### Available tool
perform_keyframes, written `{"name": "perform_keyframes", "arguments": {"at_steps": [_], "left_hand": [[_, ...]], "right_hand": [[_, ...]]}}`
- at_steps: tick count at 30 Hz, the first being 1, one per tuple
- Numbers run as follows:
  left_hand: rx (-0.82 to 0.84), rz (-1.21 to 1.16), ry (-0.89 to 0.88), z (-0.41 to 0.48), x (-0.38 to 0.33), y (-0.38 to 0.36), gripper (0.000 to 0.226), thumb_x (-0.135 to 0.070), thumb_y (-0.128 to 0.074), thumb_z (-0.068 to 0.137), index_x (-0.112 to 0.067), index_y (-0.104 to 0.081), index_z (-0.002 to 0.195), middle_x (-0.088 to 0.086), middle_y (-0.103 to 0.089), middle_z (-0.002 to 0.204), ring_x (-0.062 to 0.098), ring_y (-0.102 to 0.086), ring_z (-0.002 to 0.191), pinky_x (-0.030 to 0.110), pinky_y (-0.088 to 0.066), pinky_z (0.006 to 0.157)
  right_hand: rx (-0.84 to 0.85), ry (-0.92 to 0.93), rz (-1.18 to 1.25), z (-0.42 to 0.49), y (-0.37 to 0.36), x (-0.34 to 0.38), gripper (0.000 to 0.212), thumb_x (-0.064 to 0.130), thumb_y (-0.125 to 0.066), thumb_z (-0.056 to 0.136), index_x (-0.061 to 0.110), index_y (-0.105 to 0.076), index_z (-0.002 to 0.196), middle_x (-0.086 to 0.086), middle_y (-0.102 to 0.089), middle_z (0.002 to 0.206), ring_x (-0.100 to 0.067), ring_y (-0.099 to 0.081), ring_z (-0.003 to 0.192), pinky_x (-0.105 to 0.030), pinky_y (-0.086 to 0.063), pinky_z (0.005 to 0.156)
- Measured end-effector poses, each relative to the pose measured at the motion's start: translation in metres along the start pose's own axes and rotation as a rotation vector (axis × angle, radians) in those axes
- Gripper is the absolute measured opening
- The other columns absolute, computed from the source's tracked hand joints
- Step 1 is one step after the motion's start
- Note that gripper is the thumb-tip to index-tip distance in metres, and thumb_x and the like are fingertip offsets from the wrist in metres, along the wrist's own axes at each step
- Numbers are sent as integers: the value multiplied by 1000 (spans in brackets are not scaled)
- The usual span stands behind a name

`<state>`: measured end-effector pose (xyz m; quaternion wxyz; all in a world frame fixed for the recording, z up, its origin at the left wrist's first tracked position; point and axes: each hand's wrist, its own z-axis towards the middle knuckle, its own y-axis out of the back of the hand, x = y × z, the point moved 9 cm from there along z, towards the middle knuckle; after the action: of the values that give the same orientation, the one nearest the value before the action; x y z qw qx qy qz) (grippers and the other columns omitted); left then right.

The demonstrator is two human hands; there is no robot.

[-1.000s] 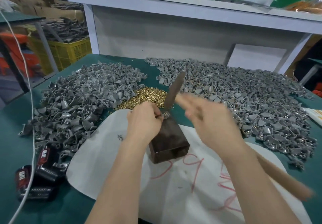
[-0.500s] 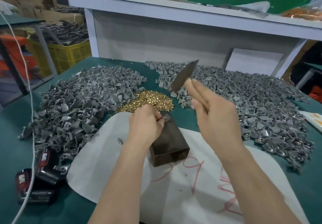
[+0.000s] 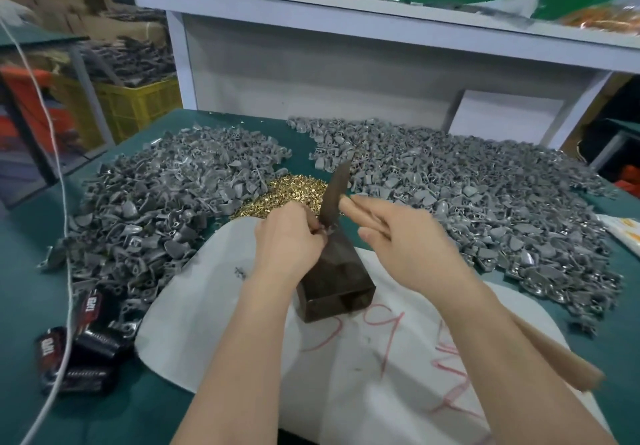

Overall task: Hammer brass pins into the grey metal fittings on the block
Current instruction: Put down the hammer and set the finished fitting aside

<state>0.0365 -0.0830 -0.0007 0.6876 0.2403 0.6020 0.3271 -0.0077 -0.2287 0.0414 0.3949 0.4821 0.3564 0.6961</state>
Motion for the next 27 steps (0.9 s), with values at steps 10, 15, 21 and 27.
{"name": "perform_keyframes", "arguments": {"at_steps": [10,15,21,27], "left_hand": [[2,8,13,-1,-1,-1,9,-22,-62,91,-23,-70,92,-5,-69,99,21,-61,101,41,-48,92],[-2,-52,14,0,-1,-1,9,-22,-61,91,-24,-69,93,-6,-68,97,20,-60,101,41,-46,94],[32,-214,-66,-3,-17,-7,14,-16,-61,89,-26,-63,81,-4,-69,89,20,-63,93,40,-49,91],[-253,-504,27,-3,-1,23,25,-23,-57,93,-19,-61,118,-3,-57,119,7,-54,100,21,-41,88]], "right_hand": [[183,-443,-58,22,-53,-77,28,29,-43,98,9,-58,110,-12,-61,93,-29,-56,81,-30,-42,68],[191,-442,-227,18,-57,-75,40,40,-40,97,7,-63,99,-13,-65,96,-30,-60,86,-37,-50,78],[88,-187,302,34,-27,-22,24,36,-51,95,18,-67,96,7,-67,79,-5,-62,67,-21,-48,61],[-267,-392,453,71,13,-49,47,28,-58,92,14,-46,135,-4,-65,111,-14,-65,90,-26,-53,71]]}}
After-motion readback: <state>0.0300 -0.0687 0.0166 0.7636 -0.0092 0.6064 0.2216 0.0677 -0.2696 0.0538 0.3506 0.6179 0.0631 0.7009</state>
